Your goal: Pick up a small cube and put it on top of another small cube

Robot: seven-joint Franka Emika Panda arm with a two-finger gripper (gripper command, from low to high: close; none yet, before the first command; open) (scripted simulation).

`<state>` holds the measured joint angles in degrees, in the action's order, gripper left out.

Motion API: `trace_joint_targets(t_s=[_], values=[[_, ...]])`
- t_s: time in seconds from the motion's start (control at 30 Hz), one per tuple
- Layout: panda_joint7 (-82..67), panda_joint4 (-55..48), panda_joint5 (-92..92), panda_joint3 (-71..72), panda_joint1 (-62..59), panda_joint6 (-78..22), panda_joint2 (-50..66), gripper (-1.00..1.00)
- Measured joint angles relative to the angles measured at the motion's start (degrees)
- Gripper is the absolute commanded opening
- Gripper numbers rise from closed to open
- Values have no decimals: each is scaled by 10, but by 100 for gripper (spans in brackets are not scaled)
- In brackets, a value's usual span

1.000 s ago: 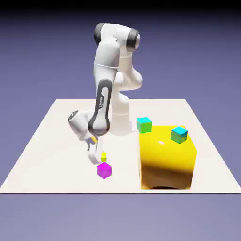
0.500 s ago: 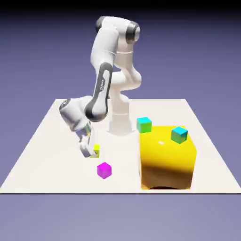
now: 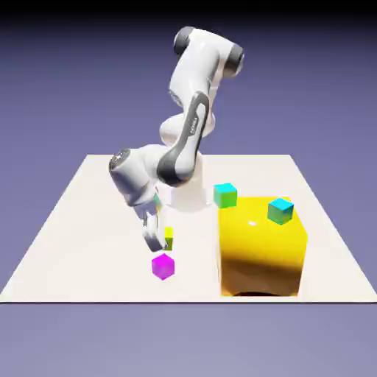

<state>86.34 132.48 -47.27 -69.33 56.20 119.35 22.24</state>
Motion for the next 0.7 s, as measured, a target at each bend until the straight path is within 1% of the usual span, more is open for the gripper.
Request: trace_joint_targets(t_s=[0.7], values=[[143, -169, -43, -311, 436, -171, 127, -100]])
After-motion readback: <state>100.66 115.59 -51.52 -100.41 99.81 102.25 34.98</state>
